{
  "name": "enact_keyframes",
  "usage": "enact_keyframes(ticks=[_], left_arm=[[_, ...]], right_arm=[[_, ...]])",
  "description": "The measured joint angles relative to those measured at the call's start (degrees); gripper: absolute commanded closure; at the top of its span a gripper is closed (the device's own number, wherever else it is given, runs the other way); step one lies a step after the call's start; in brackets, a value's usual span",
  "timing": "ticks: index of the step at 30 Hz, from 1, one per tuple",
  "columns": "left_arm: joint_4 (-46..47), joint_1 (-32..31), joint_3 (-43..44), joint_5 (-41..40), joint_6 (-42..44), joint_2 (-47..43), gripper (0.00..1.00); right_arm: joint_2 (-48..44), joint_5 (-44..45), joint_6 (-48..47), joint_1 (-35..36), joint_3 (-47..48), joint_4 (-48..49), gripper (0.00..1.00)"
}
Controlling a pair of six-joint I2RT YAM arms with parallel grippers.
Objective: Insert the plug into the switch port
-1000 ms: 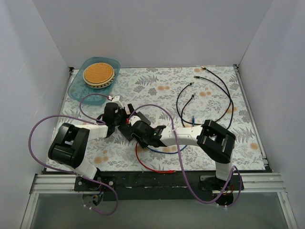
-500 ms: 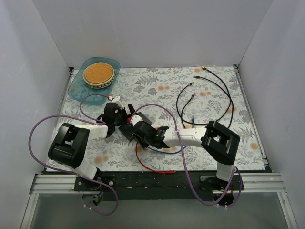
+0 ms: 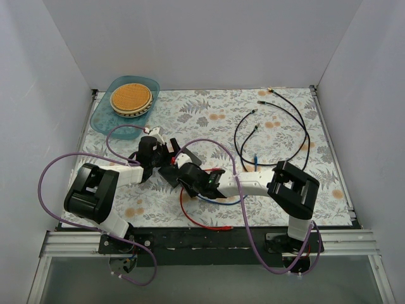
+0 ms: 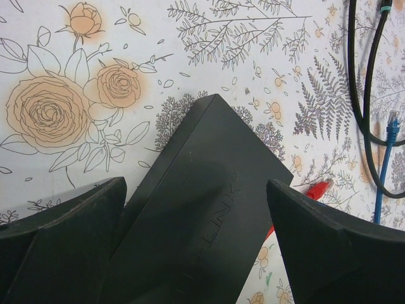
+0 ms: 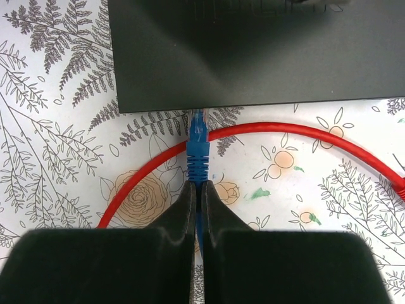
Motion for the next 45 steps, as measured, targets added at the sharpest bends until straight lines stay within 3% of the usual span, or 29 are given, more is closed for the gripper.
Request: enact_keyframes(ticks=[30,45], left_arm=[[-0.7,0.2,-1.4,1.2,0.3,-1.8,0.08],[3.1,1.3,-4.3,2.1,0.9,-2.3,0.28]], right_arm=[[3.5,3.2,0.8,0.3,3.6,-4.0,0.99],[3.1,1.9,-0.2,0.3,2.7,-2.3,0.99]])
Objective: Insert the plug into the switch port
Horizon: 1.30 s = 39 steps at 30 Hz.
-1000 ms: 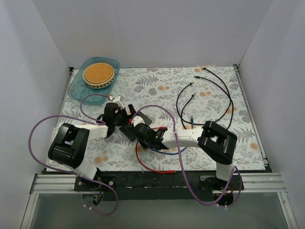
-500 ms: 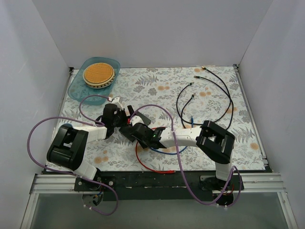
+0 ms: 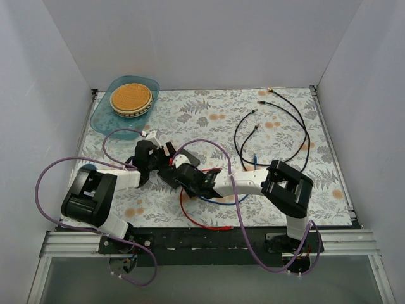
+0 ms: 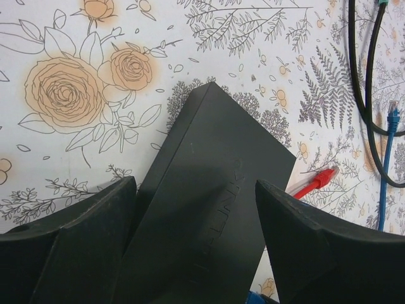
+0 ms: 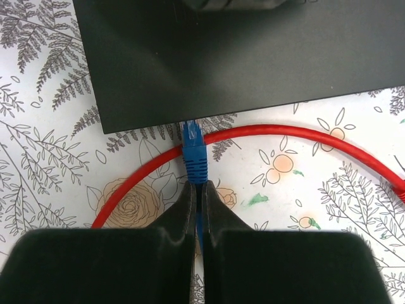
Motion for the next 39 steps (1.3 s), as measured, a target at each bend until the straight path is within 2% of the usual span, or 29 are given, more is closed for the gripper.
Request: enact_keyframes(ticks=[7,24,39], left_arm=[[1.0,0.4,-1.7,-0.1,-0.4,-1.0,0.34],[0.0,0.7,-6.1,-2.3,-5.0,-9.3,0.39],[-2.9,1.0,-7.8,-6.2,-7.4,-9.7,0.41]], right_arm=[[-0.4,-1.5,-0.7,0.0,-0.6,0.7,0.99],[-0.3,-4.2,-0.9,0.0,0.2,-0.5,0.99],[-0.3,-4.1,-1.1,0.0,0.3,-0.6,0.99]])
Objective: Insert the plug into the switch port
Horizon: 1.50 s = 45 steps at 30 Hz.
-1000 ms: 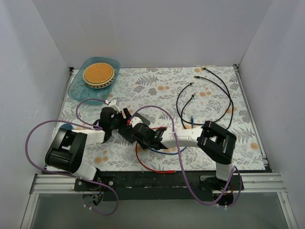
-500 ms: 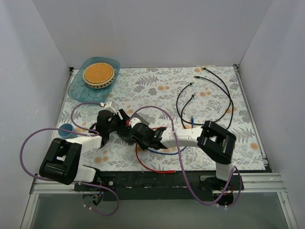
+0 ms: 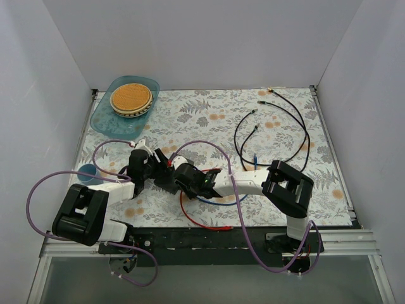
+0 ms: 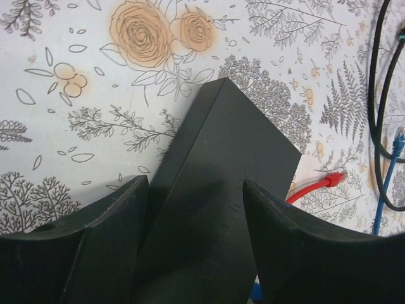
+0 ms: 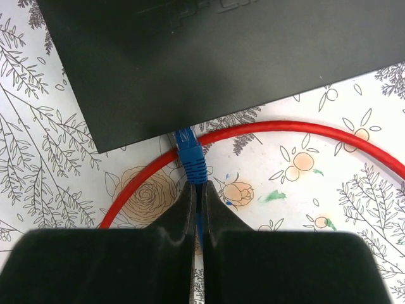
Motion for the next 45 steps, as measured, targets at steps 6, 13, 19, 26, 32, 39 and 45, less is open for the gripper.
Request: enact_keyframes(ticks=[6,13,19,26,32,39,45], left_arm=[[-0.1,0.0,-1.1,-0.9,-0.9,-0.9,0.43],[-0.1,0.1,-1.3,-1.1,-1.5,-1.0,0.45],[-0.1,0.1,-1.5,-1.8,-2.6,-1.0,0.5],[-0.1,0.0,-1.6,-2.5,-3.9,-1.0,0.54],[-0.9,-0.2,-1.5,-2.9,-4.1,-1.3,0.57],[-3.9,-1.6,0.1,-4.6,-3.0,-1.3,0.59],[-5.8,-2.3,1.0,-5.3,-2.5,-1.3,0.59]], right_arm=[[0.0,0.2,-0.8,0.0,0.0,0.1,0.99],[0.0,-1.1,-3.3,-0.3,-0.2,0.7,0.99],[-0.8,-3.0,-5.7,-0.7,-2.1,3.5,0.99],[-1.2,-4.8,-7.9,-1.2,-2.8,4.7,0.99],[-1.2,-6.8,-10.0,-1.8,-2.6,4.5,0.99],[-0.4,-10.0,-12.3,-2.4,-0.7,1.7,0.99],[-0.2,-11.3,-12.7,-2.6,0.2,0.1,0.99]])
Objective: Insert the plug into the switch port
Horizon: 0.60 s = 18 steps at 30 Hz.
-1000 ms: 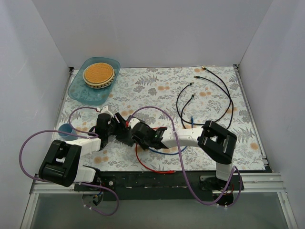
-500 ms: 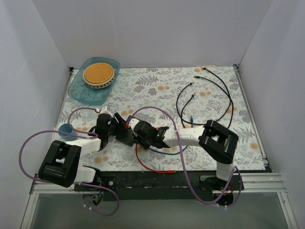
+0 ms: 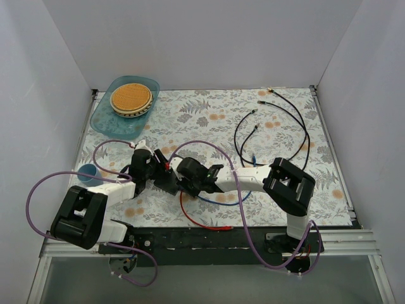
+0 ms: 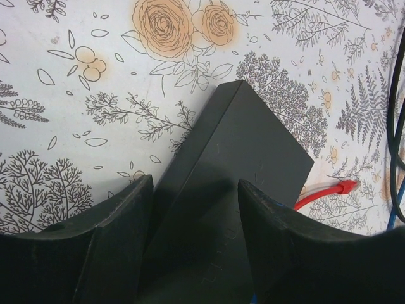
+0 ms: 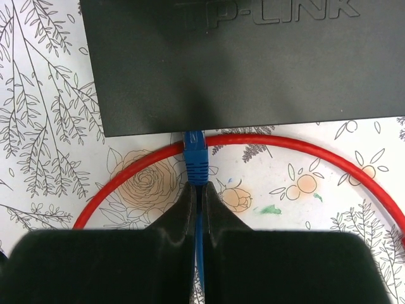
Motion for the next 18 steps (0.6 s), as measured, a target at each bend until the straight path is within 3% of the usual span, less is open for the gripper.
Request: enact_keyframes(ticks=[2,7,10,14,18], left_arm=[[-0.3,-0.1,0.1,0.0,0.1,0.0,0.57],[-3.0,-0.5,0.5,-1.7,0.2,-1.3,0.29],[-6.2,-1.7,1.4,-3.1,0.1,-2.9,0.18],[-11.2,-2.5,3.0,-5.2,-0.1,-4.1,0.08],[-15.2,-2.6,5.0,-6.0,-0.3,-3.9,0.05]], right_arm=[[0.0,-0.1,0.0,0.0,0.1,-0.1,0.99],[0.1,-0.2,0.2,0.0,0.1,-0.2,0.99],[0.1,-0.1,0.9,0.0,0.1,0.0,0.99],[0.0,-0.2,3.0,0.2,-0.5,1.7,0.98],[-0.6,-0.5,5.2,0.2,-2.4,4.7,0.93]])
